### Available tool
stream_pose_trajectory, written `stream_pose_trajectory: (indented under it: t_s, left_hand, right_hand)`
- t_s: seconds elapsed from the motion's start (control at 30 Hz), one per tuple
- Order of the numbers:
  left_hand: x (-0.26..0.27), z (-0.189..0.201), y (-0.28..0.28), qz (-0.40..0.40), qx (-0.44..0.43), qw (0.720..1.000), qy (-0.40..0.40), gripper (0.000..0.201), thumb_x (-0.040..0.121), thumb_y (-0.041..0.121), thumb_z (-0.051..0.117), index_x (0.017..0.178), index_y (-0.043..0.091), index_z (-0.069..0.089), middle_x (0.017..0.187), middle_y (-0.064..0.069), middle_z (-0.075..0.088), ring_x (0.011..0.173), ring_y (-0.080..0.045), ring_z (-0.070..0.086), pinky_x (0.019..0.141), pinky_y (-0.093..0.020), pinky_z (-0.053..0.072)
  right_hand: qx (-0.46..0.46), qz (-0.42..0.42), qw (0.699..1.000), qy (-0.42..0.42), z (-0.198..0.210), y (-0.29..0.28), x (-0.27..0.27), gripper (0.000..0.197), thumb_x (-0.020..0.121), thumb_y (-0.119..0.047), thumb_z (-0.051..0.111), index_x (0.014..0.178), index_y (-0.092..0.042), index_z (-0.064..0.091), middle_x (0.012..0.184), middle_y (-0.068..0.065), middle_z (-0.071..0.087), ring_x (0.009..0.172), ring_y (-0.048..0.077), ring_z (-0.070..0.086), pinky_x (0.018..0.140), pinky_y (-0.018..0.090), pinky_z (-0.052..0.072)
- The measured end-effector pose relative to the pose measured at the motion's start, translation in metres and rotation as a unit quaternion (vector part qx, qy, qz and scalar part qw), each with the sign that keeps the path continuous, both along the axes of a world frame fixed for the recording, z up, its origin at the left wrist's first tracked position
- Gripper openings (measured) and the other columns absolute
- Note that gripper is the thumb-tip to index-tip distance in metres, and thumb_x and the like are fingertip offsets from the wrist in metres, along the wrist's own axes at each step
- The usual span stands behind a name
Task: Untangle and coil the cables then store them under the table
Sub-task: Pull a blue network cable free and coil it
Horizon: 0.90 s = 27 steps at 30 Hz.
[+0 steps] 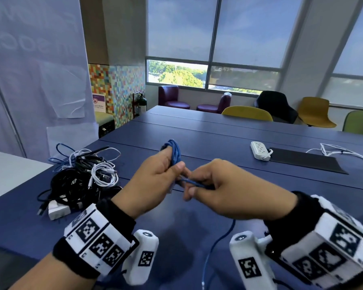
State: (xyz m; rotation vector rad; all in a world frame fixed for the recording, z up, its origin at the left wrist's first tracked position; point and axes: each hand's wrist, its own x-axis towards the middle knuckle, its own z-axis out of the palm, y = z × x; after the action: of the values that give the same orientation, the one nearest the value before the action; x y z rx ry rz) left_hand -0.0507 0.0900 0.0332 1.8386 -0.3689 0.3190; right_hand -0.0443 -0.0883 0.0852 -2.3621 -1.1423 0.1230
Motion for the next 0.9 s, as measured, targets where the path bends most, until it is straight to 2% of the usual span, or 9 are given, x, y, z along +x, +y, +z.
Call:
stream_pose_trajectory:
  t_s: [0.03, 0.13, 0.27, 0.37, 0.43, 0.53, 0.67, 0.8, 0.9]
  left_hand:
    - [-0.002, 0.001, 0.0, -0.002, 0.025, 1.0, -0.006, 0.028, 0.094, 0.023, 0.049, 0.091, -0.005, 0.047, 0.065, -0.002, 0.068, 0.054, -0.027, 0.055, 0.052, -0.038, 0.043]
    - [-0.006, 0.005, 0.001, -0.004, 0.081, 0.997, 0.006, 0.036, 0.1, 0.027, 0.046, 0.085, -0.005, 0.046, 0.057, -0.004, 0.063, 0.047, -0.014, 0.054, 0.053, -0.019, 0.04]
    - [-0.009, 0.004, 0.008, -0.009, 0.069, 0.997, 0.033, 0.069, 0.081, 0.06, 0.051, 0.1, -0.005, 0.056, 0.049, 0.001, 0.047, 0.04, -0.016, 0.044, 0.052, -0.026, 0.047]
    - [-0.011, 0.003, 0.012, -0.044, -0.067, 0.992, 0.099, 0.049, 0.084, 0.043, 0.058, 0.107, 0.0, 0.065, 0.042, 0.0, 0.03, 0.033, -0.011, 0.026, 0.083, -0.039, 0.058]
    - [-0.016, 0.005, 0.012, -0.084, -0.165, 0.973, 0.135, 0.041, 0.09, 0.031, 0.053, 0.1, -0.006, 0.066, 0.039, 0.003, 0.022, 0.032, -0.008, 0.018, 0.085, -0.049, 0.057]
    - [-0.023, 0.008, 0.014, -0.149, -0.29, 0.93, 0.173, 0.038, 0.098, 0.03, 0.048, 0.078, 0.001, 0.061, 0.038, 0.006, 0.017, 0.03, -0.009, 0.01, 0.071, -0.046, 0.058]
    - [-0.025, 0.008, 0.016, -0.268, -0.451, 0.819, 0.233, 0.038, 0.098, 0.037, 0.046, 0.067, 0.015, 0.047, 0.038, 0.009, 0.016, 0.029, -0.013, 0.013, 0.055, -0.03, 0.05]
    - [-0.02, 0.005, 0.015, -0.384, -0.526, 0.724, 0.228, 0.039, 0.102, 0.038, 0.04, 0.074, 0.013, 0.048, 0.041, 0.006, 0.025, 0.032, -0.013, 0.023, 0.054, -0.025, 0.044]
    - [-0.016, 0.002, 0.011, -0.402, -0.56, 0.693, 0.211, 0.045, 0.105, 0.04, 0.033, 0.077, 0.009, 0.049, 0.044, 0.004, 0.03, 0.034, -0.013, 0.028, 0.055, -0.025, 0.044]
  right_hand:
    - [0.019, 0.006, 1.0, 0.024, 0.003, -0.002, 0.003, 0.021, 0.093, -0.017, 0.059, 0.077, -0.021, 0.071, 0.053, -0.002, 0.051, 0.046, 0.008, 0.037, 0.051, 0.018, 0.032]
    - [0.064, -0.005, 0.994, 0.089, 0.011, -0.008, 0.01, 0.017, 0.093, -0.021, 0.063, 0.078, -0.019, 0.07, 0.054, 0.004, 0.049, 0.045, 0.012, 0.036, 0.046, 0.025, 0.036]
    - [0.134, -0.047, 0.988, 0.063, 0.018, -0.019, 0.024, 0.011, 0.092, -0.01, 0.064, 0.091, -0.013, 0.075, 0.053, -0.008, 0.049, 0.041, 0.002, 0.039, 0.045, 0.009, 0.033]
    - [0.167, -0.075, 0.983, 0.02, 0.023, -0.03, 0.041, 0.014, 0.091, -0.008, 0.065, 0.092, -0.015, 0.078, 0.054, -0.014, 0.055, 0.042, 0.003, 0.042, 0.048, 0.012, 0.034]
    - [0.184, -0.071, 0.979, 0.049, 0.025, -0.037, 0.051, 0.011, 0.089, -0.014, 0.069, 0.09, -0.018, 0.079, 0.054, -0.011, 0.056, 0.046, 0.01, 0.034, 0.049, 0.028, 0.034]
    - [0.228, -0.017, 0.966, 0.121, 0.021, -0.044, 0.059, 0.017, 0.074, -0.019, 0.076, 0.088, -0.01, 0.079, 0.063, 0.006, 0.067, 0.048, 0.018, 0.043, 0.047, 0.028, 0.043]
    - [0.308, 0.018, 0.937, 0.162, 0.004, -0.041, 0.066, 0.022, 0.065, -0.019, 0.078, 0.085, -0.009, 0.079, 0.061, 0.01, 0.064, 0.045, 0.018, 0.05, 0.047, 0.024, 0.047]
    - [0.376, -0.044, 0.924, 0.05, -0.03, -0.022, 0.07, 0.02, 0.073, -0.006, 0.079, 0.09, -0.014, 0.074, 0.054, 0.003, 0.062, 0.04, 0.011, 0.049, 0.045, 0.019, 0.044]
    - [0.383, -0.096, 0.913, -0.105, -0.057, -0.005, 0.069, 0.018, 0.076, -0.009, 0.081, 0.093, -0.015, 0.078, 0.062, 0.0, 0.067, 0.052, 0.002, 0.057, 0.058, 0.013, 0.046]
